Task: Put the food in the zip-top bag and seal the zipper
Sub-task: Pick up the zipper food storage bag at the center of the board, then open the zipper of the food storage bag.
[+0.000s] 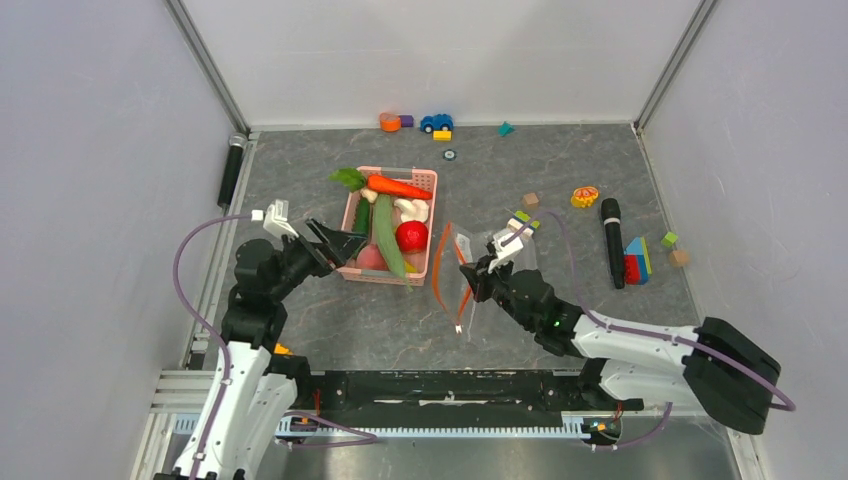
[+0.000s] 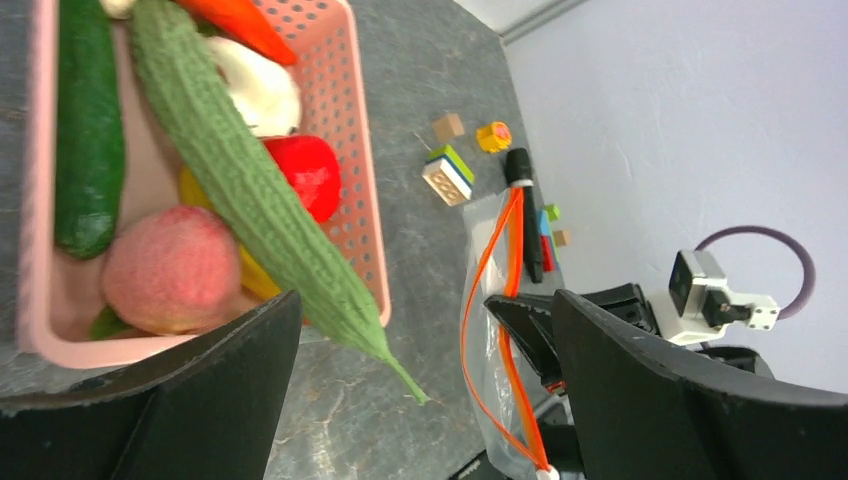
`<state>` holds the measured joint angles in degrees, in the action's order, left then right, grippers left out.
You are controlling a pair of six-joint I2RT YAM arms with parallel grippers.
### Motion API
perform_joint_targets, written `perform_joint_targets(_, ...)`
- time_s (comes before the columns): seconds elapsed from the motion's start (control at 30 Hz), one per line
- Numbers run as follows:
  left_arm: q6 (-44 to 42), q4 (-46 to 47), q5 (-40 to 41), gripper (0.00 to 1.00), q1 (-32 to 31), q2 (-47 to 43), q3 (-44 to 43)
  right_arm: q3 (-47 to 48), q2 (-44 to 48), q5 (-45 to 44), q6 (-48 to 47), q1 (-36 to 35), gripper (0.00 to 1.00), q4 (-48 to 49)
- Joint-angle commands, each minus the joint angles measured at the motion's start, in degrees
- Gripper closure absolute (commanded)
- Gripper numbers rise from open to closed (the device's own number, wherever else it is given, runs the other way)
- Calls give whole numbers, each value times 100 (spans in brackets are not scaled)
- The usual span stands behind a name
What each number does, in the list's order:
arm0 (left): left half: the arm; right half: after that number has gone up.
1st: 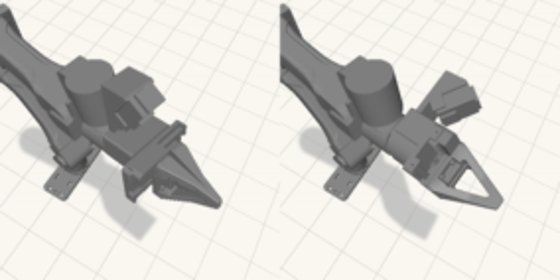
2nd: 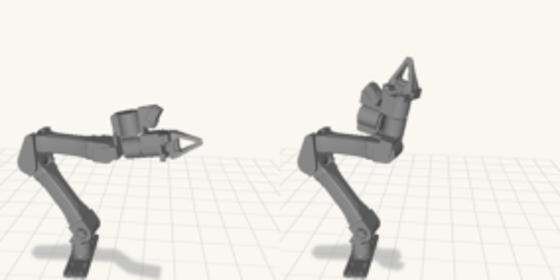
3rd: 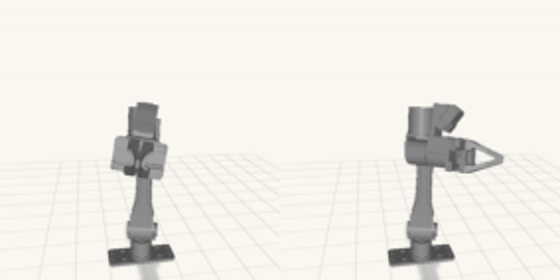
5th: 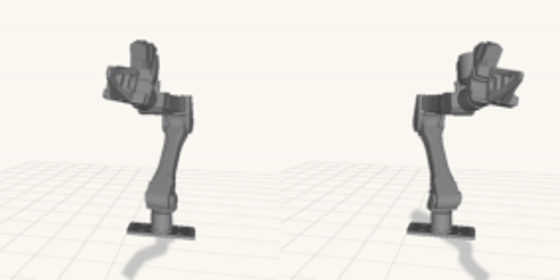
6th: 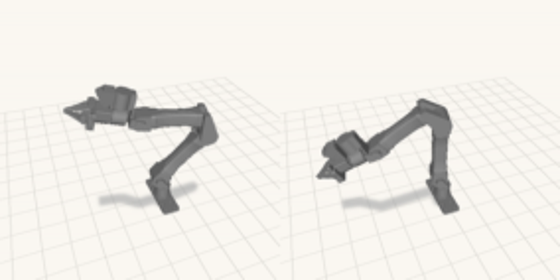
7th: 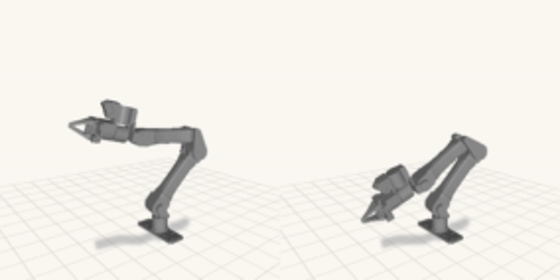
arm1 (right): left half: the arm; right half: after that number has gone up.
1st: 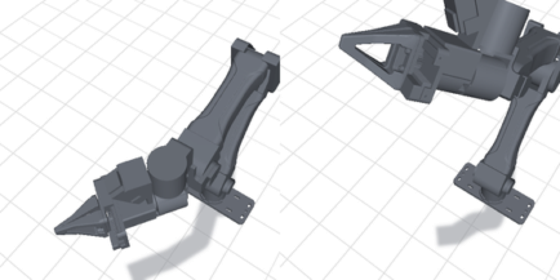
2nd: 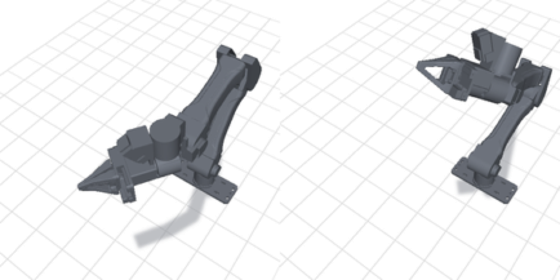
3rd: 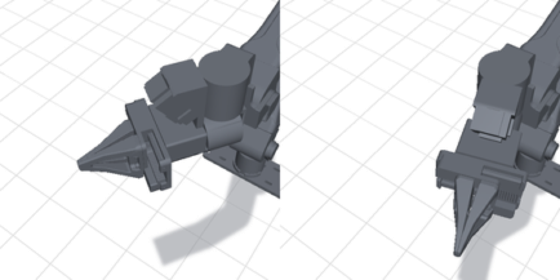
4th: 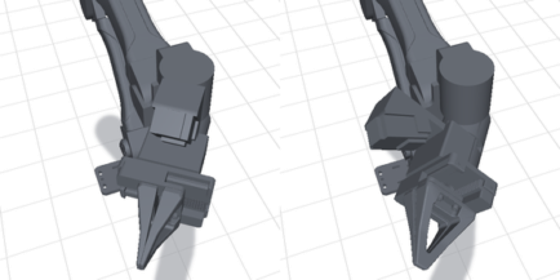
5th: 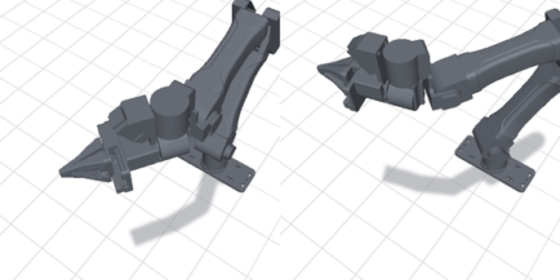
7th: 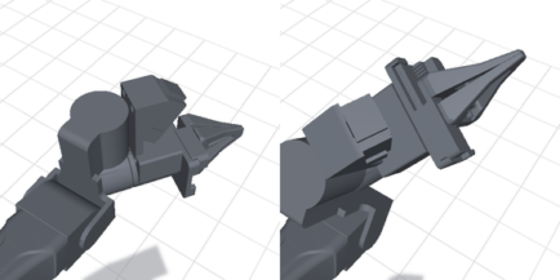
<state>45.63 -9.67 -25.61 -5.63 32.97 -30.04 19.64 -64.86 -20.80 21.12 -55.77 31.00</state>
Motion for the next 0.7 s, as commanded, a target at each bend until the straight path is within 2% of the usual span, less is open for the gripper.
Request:
perform_joint_targets(0.0, 370, 656, -468, 0, -308, 8, -49, 361, 445, 1140, -1138, -13, 100, 531)
perform_joint_targets(0.1, 265, 661, -178, 0, -998, 184, -217, 682, 478, 1537, -1354, -19, 100, 202)
perform_joint_targets(0.23, -210, 460, 937, 0, -2627, 840, -620, 707, 474, 1832, -1329, -13, 99, 178)
perform_joint_targets(0.3, -550, 161, 1440, 0, -3211, 1337, -935, 607, 519, 1975, -1292, -9, 98, 275)
perform_joint_targets(0.47, -809, -401, 2304, 9, -3715, 2246, -1302, 212, 826, 2000, -1049, -17, 98, 388)
perform_joint_targets(0.57, -806, -215, 2243, 13, -3867, 2549, -1268, -10, 1077, 2060, -1004, -13, 98, 635)
perform_joint_targets(0.67, -788, -40, 2186, 25, -4032, 2787, -1338, -12, 1121, 2329, -989, -13, 97, 664)
